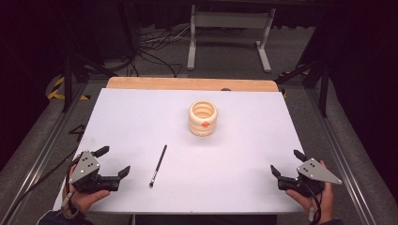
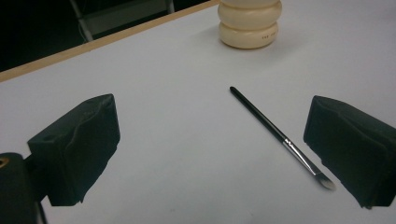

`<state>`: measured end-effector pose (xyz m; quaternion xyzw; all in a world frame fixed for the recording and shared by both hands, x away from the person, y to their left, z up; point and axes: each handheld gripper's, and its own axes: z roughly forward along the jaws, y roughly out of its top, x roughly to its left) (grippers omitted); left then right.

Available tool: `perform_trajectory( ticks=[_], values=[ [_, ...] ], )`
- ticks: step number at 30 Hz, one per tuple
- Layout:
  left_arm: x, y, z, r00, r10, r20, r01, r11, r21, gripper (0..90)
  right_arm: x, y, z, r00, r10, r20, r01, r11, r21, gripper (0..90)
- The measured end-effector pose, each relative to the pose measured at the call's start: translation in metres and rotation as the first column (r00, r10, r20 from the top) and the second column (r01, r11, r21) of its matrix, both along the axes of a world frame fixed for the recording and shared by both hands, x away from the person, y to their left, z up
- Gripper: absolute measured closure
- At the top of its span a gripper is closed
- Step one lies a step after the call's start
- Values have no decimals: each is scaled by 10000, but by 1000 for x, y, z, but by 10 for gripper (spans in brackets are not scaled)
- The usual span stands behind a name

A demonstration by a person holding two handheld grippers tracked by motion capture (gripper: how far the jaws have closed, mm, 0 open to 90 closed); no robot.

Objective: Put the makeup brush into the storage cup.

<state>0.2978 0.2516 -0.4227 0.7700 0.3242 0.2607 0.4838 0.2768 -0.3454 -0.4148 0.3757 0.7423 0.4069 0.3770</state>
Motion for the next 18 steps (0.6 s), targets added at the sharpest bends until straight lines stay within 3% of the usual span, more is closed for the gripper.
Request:
perform_trajectory(
  ticks=[4, 5, 10, 18],
  values=[
    [-1, 0, 0, 9999, -36, 130, 36, 10000, -29, 50, 1, 1, -1, 10000, 36, -20, -36, 10000, 52, 85],
    [-4, 0, 1, 9995, -48, 318, 50, 10000, -82, 50, 1, 1, 0, 10000, 72, 12, -72, 10000, 64, 85],
    [-11, 2, 4, 9979, -52, 651, 57, 10000, -71, 51, 0, 5, 7, 9990, 183, 406, -186, 9998, 69, 86],
    [-12, 0, 4, 9993, 29, 384, -35, 9999, 145, 58, 4, 9, 6, 9988, 312, 367, -309, 9995, -72, 86]
  ],
)
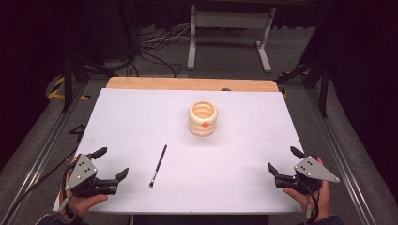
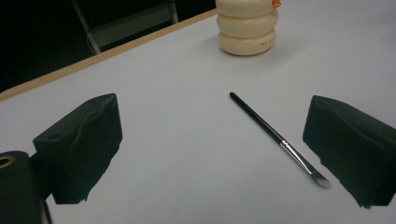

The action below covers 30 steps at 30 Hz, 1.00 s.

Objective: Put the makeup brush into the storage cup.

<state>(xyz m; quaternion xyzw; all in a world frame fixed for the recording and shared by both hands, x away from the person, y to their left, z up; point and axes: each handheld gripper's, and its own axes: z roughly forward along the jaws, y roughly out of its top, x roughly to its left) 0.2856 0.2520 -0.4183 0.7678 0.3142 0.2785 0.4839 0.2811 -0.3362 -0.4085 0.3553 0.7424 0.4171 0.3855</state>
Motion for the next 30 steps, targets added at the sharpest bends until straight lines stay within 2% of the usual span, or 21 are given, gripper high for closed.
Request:
perform_trajectory(
  ticks=[3, 5, 8, 9, 10, 11, 12, 13, 14, 16, 18, 19, 21, 22, 24, 25, 26, 28, 29, 30],
  values=[
    [3, -4, 1, 9985, -88, -548, 95, 9999, 125, 69, 1, 1, 0, 10000, -7, -7, 7, 10000, -15, 85],
    [9, -9, 1, 9883, -370, -1480, 409, 9989, 234, 72, 1, 2, 0, 10000, 44, -71, -44, 10000, -48, 85],
    [17, -20, 3, 9694, -620, -2376, 831, 9933, 798, 81, 1, 3, -1, 9999, 88, -148, -90, 9999, -109, 86],
    [18, -23, 3, 9680, -616, -2432, 868, 9918, 942, 98, 2, 3, -1, 9998, 91, -152, -92, 9999, -117, 86],
    [20, -28, 4, 9636, -654, -2592, 984, 9883, 1166, 129, 2, 4, -1, 9998, 100, -161, -101, 9999, -117, 85],
    [20, -28, 4, 9636, -654, -2592, 984, 9883, 1166, 134, 2, 3, -1, 9998, 102, -181, -104, 9999, -126, 85],
    [23, -35, 5, 9550, -706, -2881, 1156, 9831, 1422, 134, 2, 3, -1, 9998, 102, -181, -104, 9999, -126, 85],
    [25, -39, 6, 9512, -721, -2999, 1243, 9795, 1587, 135, 2, 3, -2, 9997, 95, -212, -98, 9999, -120, 86],
    [27, -44, 6, 9422, -854, -3240, 1440, 9764, 1613, 141, 3, 3, -2, 9997, 89, -227, -91, 9999, -99, 86],
    [30, -52, 6, 9320, -660, -3564, 1401, 9724, 1864, 155, 3, 2, -2, 9996, 84, -271, -85, 10000, -42, 85],
    [34, -60, 6, 9208, -646, -3847, 1485, 9699, 1927, 172, 3, 2, -3, 9996, 80, -288, -82, 9999, -69, 86],
    [38, -64, 6, 9128, -599, -4040, 1544, 9663, 2057, 195, 3, 2, -3, 9995, 89, -306, -91, 9999, -64, 85],
    [42, -72, 5, 9013, -554, -4296, 1686, 9585, 2301, 228, 3, 3, -3, 9994, 110, -329, -113, 9999, -73, 85],
    [44, -76, 4, 8948, -485, -4438, 1690, 9569, 2361, 261, 4, 3, -3, 9994, 121, -329, -124, 9999, -78, 86],
    [49, -82, 2, 8766, -508, -4786, 1919, 9489, 2506, 337, 4, 3, -4, 9992, 119, -370, -121, 9999, -78, 85],
    [53, -87, 1, 8598, -464, -5085, 2042, 9440, 2591, 351, 4, 2, -4, 9992, 125, -383, -128, 9999, -82, 86],
    [53, -87, 1, 8598, -464, -5085, 2042, 9440, 2591, 364, 4, 2, -4, 9992, 125, -383, -128, 9999, -82, 86],
    [60, -93, -1, 8239, -507, -5645, 2413, 9326, 2684, 380, 5, 2, -5, 9990, 101, -425, -104, 9999, -68, 86],
    [62, -95, -2, 8126, -440, -5811, 2441, 9312, 2707, 395, 6, 1, -5, 9990, 97, -444, -99, 9999, -49, 86],
    [66, -97, -3, 7945, -397, -6060, 2556, 9271, 2743, 405, 6, 1, -6, 9990, 91, -438, -94, 9999, -65, 85]
  ],
)
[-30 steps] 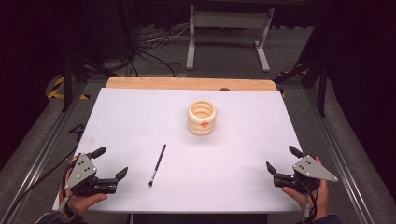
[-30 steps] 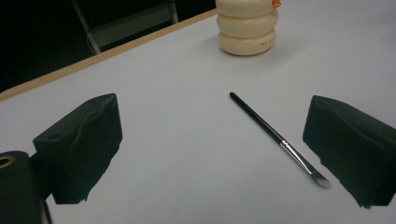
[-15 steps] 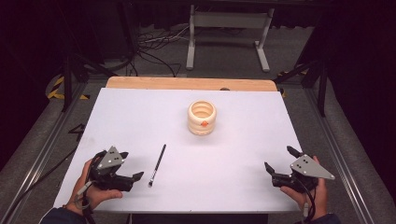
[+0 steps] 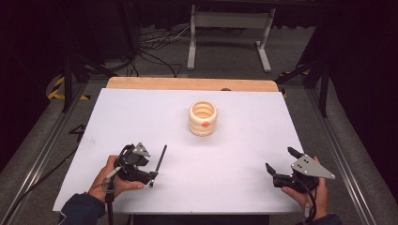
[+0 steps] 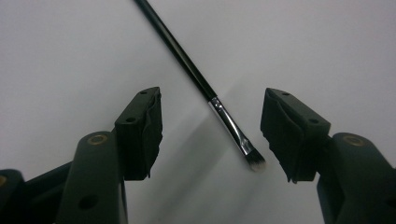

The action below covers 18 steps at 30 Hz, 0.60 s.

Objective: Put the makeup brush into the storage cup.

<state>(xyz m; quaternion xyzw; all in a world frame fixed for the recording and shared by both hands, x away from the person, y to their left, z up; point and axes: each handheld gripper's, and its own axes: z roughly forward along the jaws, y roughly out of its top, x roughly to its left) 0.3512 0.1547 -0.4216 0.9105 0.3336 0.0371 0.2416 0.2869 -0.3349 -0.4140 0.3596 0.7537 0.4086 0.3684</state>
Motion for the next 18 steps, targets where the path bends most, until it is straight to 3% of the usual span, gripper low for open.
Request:
perform_trajectory(
  ticks=[5, 8, 12, 14, 16, 18],
  values=[
    [7, -10, -6, 9974, -333, -632, 384, 9959, 818, 493, 0, -2, 0, 10000, -58, -48, 59, 10000, 33, 86],
    [11, -15, -10, 9959, -570, -701, 675, 9853, 1569, 558, 0, -1, 0, 10000, -75, 17, 75, 10000, 60, 86],
    [13, -18, -8, 9934, -859, -759, 1000, 9731, 2077, 670, -1, -1, 1, 9999, -59, 114, 58, 10000, 75, 86],
    [13, -22, -7, 9913, -1056, -783, 1218, 9621, 2439, 732, 0, -1, 1, 9999, -67, 97, 66, 10000, 69, 86],
    [13, -24, -6, 9887, -1276, -790, 1441, 9541, 2626, 820, 0, -1, 0, 10000, -36, 78, 35, 10000, 57, 86],
    [15, -24, -6, 9871, -1362, -846, 1538, 9537, 2586, 831, 0, 0, 0, 10000, -2, 52, 2, 10000, 33, 85]
  ],
)
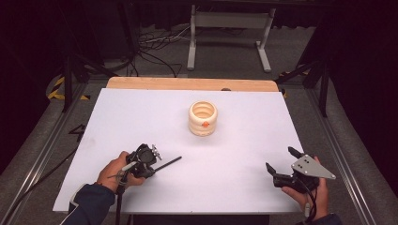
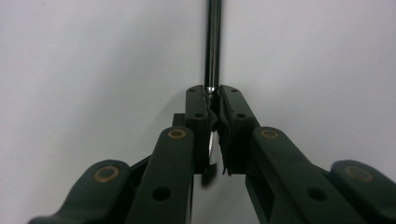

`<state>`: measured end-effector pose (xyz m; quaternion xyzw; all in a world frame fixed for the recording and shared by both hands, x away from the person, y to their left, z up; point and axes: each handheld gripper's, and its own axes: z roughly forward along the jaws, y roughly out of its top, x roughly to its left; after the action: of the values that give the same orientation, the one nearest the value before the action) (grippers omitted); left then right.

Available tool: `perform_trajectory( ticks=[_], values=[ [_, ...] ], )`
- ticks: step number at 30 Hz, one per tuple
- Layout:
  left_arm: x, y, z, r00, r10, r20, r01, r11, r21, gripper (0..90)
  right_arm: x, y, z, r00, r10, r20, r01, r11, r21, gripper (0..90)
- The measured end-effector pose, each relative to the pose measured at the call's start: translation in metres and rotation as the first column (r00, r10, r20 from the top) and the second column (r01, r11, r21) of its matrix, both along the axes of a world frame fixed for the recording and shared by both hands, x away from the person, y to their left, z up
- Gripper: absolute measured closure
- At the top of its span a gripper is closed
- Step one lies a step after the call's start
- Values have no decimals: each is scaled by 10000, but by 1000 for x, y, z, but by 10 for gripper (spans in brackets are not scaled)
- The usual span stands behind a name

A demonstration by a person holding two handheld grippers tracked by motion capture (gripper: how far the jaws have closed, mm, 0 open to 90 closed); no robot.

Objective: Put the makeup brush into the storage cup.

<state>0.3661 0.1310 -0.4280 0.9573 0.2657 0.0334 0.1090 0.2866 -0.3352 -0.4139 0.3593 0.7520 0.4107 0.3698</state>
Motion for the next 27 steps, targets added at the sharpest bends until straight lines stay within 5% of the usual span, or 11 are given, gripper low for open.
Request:
perform_trajectory(
  ticks=[9, 27],
  values=[
    [-1, 0, 1, 9996, -238, 181, 237, 9997, 20, 835, -1, 2, 1, 9999, 65, 79, -65, 10000, -50, 86],
    [-1, 6, 24, 9964, -243, 816, 341, 9921, -1208, 837, -5, 10, 5, 9990, 343, 290, -336, 9991, -249, 86]
  ],
)
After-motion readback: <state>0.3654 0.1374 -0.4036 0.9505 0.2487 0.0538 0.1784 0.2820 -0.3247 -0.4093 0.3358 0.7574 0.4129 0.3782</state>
